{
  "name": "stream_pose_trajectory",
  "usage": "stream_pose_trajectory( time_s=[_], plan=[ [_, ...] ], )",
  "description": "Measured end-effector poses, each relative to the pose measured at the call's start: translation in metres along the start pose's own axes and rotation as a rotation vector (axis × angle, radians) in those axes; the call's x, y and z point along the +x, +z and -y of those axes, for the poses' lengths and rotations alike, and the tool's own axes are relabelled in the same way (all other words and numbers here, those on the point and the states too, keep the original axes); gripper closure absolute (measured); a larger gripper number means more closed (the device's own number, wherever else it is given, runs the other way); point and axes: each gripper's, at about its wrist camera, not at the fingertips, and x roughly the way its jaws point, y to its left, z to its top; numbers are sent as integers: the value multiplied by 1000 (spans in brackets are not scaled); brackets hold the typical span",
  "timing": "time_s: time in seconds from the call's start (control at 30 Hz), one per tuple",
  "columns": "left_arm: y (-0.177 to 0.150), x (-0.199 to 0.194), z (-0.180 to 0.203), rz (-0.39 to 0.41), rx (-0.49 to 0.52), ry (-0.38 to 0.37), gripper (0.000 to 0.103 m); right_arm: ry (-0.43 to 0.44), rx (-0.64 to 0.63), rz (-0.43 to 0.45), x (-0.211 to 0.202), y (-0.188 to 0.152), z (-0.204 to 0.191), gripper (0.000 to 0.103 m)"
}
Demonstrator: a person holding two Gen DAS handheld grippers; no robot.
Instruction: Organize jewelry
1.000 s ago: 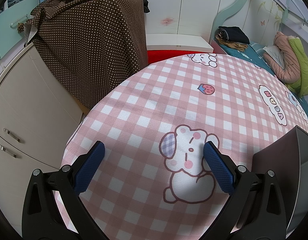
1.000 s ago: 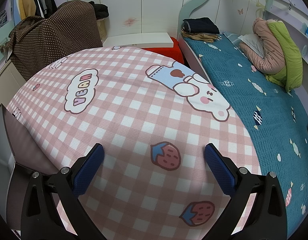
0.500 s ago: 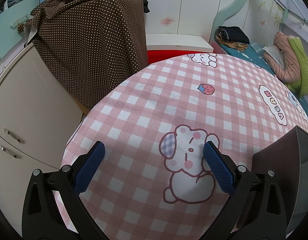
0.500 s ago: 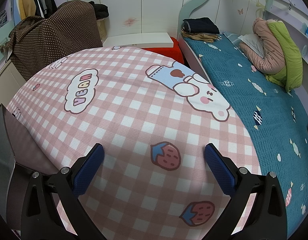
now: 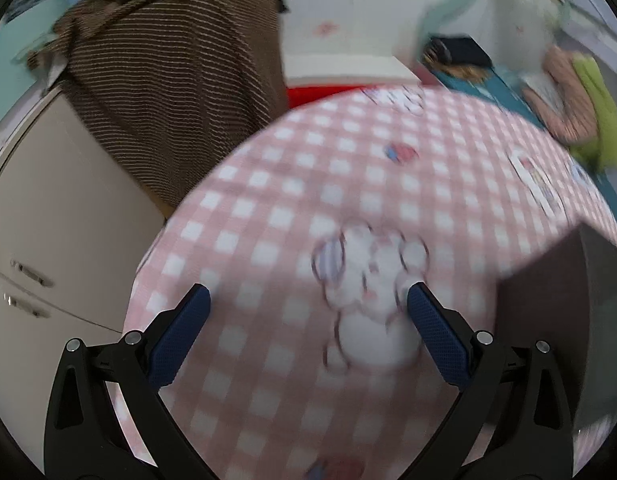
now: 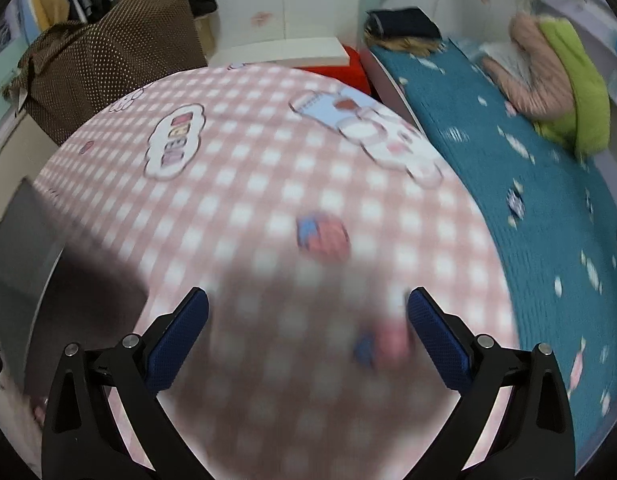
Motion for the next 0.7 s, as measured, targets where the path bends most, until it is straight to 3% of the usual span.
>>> stream_pose_trajectory(
  time_s=[0.1,0.23,0.4,0.53,0.7],
  plan=[
    [-17,-24,-3,-1,95,6,5,-62,82,33,-39,-29,10,8],
    [-38,-79,-24,86,119,-80,5,-180,193,83,-119,-80,8,7],
    [-58,-171,-41,168,181,-172,5,-316,251,217,-241,-131,-42,7],
    [-77,-256,-47,250,199,-254,5,-374,257,353,-319,-141,-88,7],
    [-97,-320,-34,296,201,-286,5,-348,225,454,-375,-138,-121,7]
  ],
)
